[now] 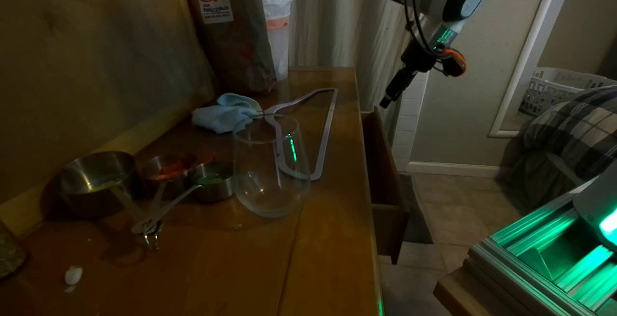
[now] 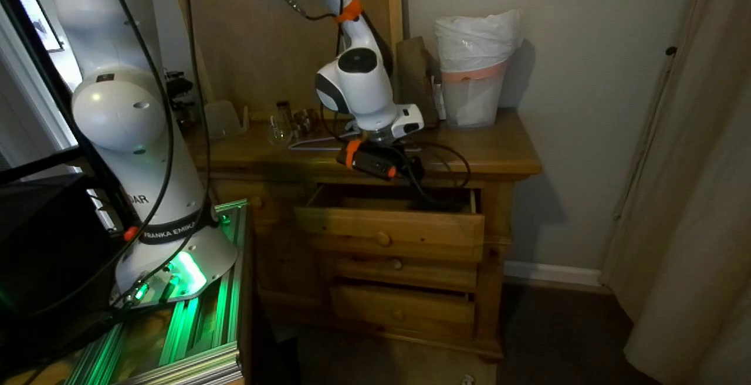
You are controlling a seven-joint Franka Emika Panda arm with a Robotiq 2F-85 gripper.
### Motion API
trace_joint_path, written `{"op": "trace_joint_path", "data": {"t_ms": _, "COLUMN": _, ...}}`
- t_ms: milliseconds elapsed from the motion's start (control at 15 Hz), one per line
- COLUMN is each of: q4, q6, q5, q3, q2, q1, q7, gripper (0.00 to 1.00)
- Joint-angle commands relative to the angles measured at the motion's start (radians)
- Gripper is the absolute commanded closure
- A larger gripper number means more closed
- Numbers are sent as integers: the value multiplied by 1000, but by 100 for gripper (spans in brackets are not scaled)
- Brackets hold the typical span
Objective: Open the topmost drawer on the right then place the hanger inside the drawer.
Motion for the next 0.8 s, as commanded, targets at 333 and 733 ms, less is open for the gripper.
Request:
{"op": "trace_joint_path", "data": {"t_ms": 333, "q4": -126, "q6": 108, "q5": -540, "q3": 73, "q2": -145, "q1": 33, "q7": 361, "gripper": 0}}
{"op": "trace_joint_path", "data": {"t_ms": 733, "q4": -108, "q6": 29, "q5": -940, "q3": 48, "q2": -196, "q1": 94, "q7": 578, "gripper": 0}}
